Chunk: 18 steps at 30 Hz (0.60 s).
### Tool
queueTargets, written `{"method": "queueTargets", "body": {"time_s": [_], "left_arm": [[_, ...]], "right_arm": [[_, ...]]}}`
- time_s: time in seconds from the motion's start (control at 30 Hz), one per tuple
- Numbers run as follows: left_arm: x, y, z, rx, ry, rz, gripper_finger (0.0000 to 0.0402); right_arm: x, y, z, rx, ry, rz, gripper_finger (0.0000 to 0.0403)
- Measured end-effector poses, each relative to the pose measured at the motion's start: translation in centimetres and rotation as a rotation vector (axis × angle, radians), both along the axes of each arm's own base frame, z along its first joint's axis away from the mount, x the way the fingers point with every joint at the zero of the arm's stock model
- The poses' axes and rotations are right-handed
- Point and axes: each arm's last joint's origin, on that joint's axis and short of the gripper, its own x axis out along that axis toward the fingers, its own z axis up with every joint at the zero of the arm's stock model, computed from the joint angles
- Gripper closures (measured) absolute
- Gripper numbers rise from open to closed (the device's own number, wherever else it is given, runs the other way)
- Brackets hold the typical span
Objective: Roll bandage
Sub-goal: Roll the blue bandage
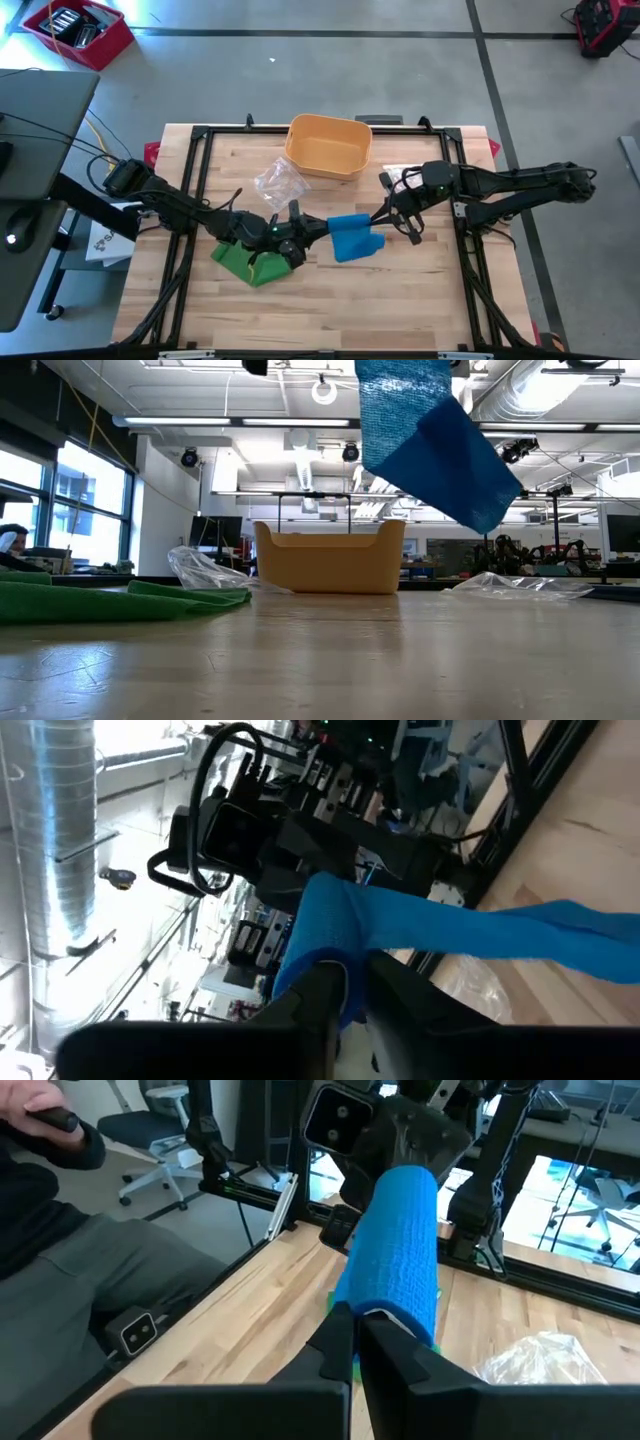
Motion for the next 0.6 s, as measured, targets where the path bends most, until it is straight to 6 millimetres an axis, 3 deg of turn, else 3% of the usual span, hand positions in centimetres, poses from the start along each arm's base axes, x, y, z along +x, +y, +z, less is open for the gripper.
{"method": "queueTargets", "body": {"time_s": [0.2, 0.47, 0.6], "left_arm": [[-0.1, 0.1, 0.0, 0.044, 0.008, 0.09, 0.0394], [-0.5, -0.2, 0.0, 0.205, 0.065, 0.235, 0.0389], [-0.7, -0.2, 0.0, 0.267, 0.099, 0.321, 0.0389]], "right_arm": [[0.2, -0.5, 0.3, -0.001, -0.024, -0.139, 0.0374], [0.2, -0.9, 1.0, 0.039, 0.005, -0.167, 0.0253], [0.1, -0.6, 1.7, 0.008, 0.008, -0.214, 0.0213]]}}
